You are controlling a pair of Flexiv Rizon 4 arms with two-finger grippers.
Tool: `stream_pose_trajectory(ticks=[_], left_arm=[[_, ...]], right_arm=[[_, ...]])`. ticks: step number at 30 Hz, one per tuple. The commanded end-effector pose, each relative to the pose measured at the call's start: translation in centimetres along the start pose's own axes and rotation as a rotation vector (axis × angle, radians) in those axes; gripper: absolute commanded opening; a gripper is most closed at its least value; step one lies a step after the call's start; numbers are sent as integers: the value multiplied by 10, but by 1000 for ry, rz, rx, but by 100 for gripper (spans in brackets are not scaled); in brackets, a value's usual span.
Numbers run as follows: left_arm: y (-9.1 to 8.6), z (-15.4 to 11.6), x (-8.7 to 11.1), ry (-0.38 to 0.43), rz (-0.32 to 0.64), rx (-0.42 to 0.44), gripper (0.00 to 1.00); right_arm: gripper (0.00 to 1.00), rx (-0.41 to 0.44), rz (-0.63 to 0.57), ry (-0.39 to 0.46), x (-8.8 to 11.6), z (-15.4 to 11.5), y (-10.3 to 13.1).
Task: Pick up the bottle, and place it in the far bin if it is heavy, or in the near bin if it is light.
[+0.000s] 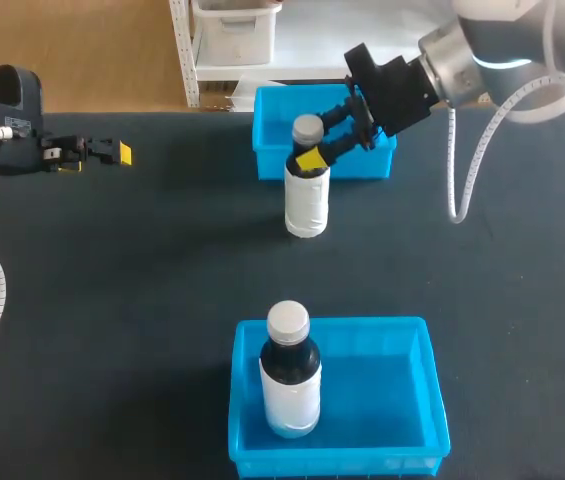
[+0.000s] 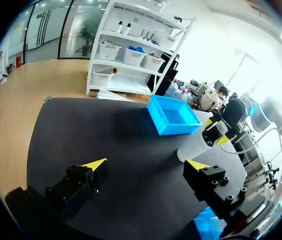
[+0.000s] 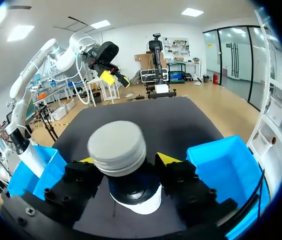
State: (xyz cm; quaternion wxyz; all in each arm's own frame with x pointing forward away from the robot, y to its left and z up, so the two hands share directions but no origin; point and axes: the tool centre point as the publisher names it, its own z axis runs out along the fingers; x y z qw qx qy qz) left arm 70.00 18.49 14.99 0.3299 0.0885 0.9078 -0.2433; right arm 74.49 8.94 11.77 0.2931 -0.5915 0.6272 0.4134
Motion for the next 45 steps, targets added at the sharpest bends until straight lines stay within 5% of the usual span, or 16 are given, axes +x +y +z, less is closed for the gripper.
stream_pose_trajectory(ticks=[1,22,29,45], left_arm=[[0,0,0,0,0,0,100],[0,0,0,0,0,0,100],[0,0,0,0,0,0,100],[0,0,0,0,0,0,100]], right_arm=[[53,0,2,-1,1,1,-1],[48,1,8,-6,0,0,-3],[56,3,3,-4,-1,-1,-3],[49,4,-4,-6,-4,-3,-2]])
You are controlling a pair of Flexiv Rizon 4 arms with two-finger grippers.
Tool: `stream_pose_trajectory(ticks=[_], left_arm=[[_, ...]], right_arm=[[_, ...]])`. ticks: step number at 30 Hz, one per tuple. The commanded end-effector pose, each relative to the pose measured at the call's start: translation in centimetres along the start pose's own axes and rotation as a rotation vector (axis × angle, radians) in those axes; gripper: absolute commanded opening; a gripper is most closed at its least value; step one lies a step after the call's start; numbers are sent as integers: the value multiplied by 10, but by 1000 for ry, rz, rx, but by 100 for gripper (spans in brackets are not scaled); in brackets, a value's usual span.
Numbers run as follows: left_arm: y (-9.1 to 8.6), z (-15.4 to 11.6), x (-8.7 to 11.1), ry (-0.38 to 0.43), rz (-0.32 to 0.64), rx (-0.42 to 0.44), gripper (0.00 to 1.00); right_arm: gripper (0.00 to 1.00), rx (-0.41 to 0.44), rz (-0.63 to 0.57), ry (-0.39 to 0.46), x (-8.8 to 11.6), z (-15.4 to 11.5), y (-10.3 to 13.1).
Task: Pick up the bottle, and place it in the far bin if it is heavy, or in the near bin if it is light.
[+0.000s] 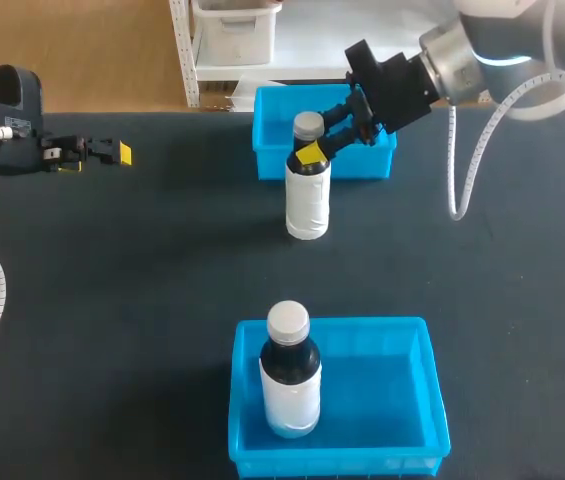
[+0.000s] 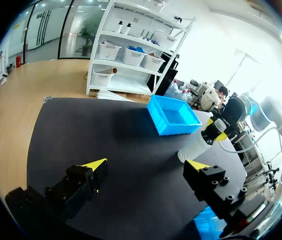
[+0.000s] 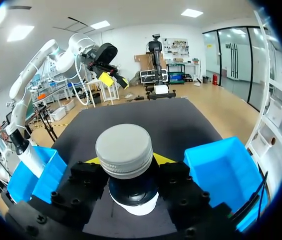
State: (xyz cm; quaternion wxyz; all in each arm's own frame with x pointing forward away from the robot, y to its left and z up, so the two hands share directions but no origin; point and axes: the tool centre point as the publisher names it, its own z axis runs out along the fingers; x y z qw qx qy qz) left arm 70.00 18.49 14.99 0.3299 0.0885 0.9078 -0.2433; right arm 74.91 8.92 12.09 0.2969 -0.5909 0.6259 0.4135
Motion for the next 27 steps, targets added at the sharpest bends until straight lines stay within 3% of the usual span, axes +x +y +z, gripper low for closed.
stream_pose_trajectory(ticks=[1,2,3,7,16,27], left_arm=[[0,0,0,0,0,0,100],[0,0,0,0,0,0,100],[0,0,0,0,0,0,100],[0,0,0,0,0,0,100],[0,0,0,0,0,0,100],[0,0,0,0,0,0,100]], right_arm=[[60,0,0,3,-1,-1,2],[87,-2,2,8,0,0,2],[100,-4,7,11,0,0,1],[100,11,24,17,5,-5,-1],[100,110,93,31,34,-45,-16],[100,77,50,20,19,-29,-2]])
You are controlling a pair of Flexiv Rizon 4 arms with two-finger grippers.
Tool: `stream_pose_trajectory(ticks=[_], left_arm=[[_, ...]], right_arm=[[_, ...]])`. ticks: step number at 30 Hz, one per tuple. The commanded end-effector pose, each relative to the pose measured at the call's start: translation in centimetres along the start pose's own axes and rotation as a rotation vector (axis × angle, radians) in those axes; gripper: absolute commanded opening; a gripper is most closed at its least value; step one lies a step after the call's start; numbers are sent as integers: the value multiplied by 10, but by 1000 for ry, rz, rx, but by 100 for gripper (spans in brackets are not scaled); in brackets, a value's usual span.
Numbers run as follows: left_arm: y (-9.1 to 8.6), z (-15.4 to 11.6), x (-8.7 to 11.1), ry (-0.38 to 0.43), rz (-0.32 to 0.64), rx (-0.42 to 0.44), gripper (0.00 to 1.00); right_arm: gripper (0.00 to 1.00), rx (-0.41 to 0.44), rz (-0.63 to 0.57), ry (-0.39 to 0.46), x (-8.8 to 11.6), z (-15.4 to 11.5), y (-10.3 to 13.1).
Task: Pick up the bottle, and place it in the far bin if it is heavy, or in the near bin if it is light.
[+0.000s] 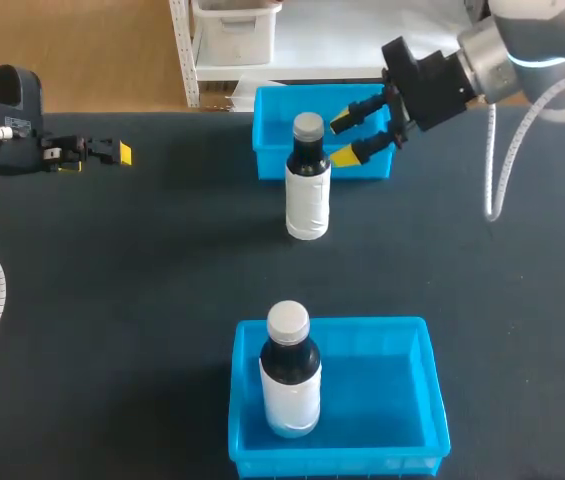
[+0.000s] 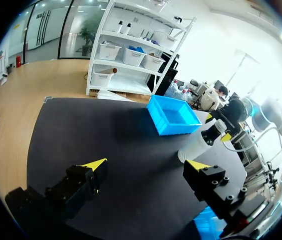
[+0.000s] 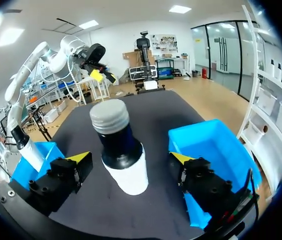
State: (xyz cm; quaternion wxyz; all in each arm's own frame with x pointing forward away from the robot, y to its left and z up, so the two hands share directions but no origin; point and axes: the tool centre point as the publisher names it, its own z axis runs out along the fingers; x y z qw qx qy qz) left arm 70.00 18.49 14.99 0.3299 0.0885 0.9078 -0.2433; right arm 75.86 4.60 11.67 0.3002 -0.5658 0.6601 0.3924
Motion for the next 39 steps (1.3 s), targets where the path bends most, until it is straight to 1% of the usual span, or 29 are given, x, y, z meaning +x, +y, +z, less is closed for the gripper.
stream_pose_trajectory(ticks=[1,6,13,25,39], left_arm=[[0,0,0,0,0,0,100],[0,0,0,0,0,0,100],[0,0,0,0,0,0,100],[0,0,0,0,0,0,100],[0,0,0,0,0,0,100]], right_arm=[[100,-2,-11,-2,-6,10,8],[100,-27,-34,-2,-14,21,13],[100,-44,-57,0,-21,28,20],[100,-50,-53,7,-17,32,24],[100,-50,-55,1,-19,32,23]])
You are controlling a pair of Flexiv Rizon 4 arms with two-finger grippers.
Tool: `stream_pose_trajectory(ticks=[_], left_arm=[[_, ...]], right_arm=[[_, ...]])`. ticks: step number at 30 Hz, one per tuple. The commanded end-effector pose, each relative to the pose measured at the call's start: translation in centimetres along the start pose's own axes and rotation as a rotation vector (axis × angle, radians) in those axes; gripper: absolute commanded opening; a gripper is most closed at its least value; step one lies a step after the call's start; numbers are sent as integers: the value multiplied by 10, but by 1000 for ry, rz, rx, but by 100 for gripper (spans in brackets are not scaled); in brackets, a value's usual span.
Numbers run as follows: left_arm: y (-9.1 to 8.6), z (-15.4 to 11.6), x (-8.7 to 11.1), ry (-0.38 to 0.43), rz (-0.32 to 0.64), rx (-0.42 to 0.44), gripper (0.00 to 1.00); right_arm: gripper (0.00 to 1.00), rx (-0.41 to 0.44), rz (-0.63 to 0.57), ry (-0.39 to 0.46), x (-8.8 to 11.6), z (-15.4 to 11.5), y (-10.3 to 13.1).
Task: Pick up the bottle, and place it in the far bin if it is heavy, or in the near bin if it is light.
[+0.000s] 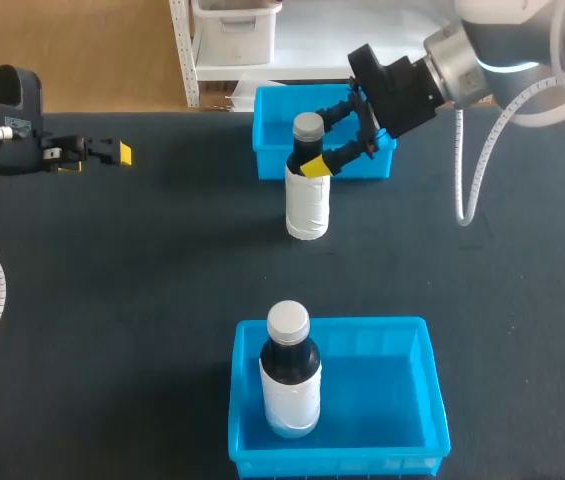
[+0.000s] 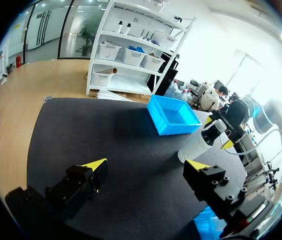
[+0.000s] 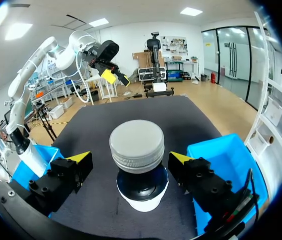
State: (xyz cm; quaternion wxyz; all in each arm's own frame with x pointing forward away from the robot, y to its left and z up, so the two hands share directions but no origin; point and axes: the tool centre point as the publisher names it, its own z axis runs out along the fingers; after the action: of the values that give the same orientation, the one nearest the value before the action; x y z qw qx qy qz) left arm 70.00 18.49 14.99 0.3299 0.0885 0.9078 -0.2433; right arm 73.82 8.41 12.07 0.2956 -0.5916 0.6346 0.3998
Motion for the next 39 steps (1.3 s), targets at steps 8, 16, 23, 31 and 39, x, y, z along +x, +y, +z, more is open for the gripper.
stream_pose_trajectory(ticks=[8,16,23,31,39], left_arm=[[0,0,0,0,0,0,100],[0,0,0,0,0,0,100],[0,0,0,0,0,0,100],[0,0,0,0,0,0,100],[0,0,0,0,0,0,100]], right_arm=[[81,-5,2,-7,0,3,-1],[76,-4,3,-11,-1,4,-2],[55,-1,4,-13,-1,4,-4],[48,0,5,-13,-2,4,-6],[40,1,4,-12,-3,4,-6]])
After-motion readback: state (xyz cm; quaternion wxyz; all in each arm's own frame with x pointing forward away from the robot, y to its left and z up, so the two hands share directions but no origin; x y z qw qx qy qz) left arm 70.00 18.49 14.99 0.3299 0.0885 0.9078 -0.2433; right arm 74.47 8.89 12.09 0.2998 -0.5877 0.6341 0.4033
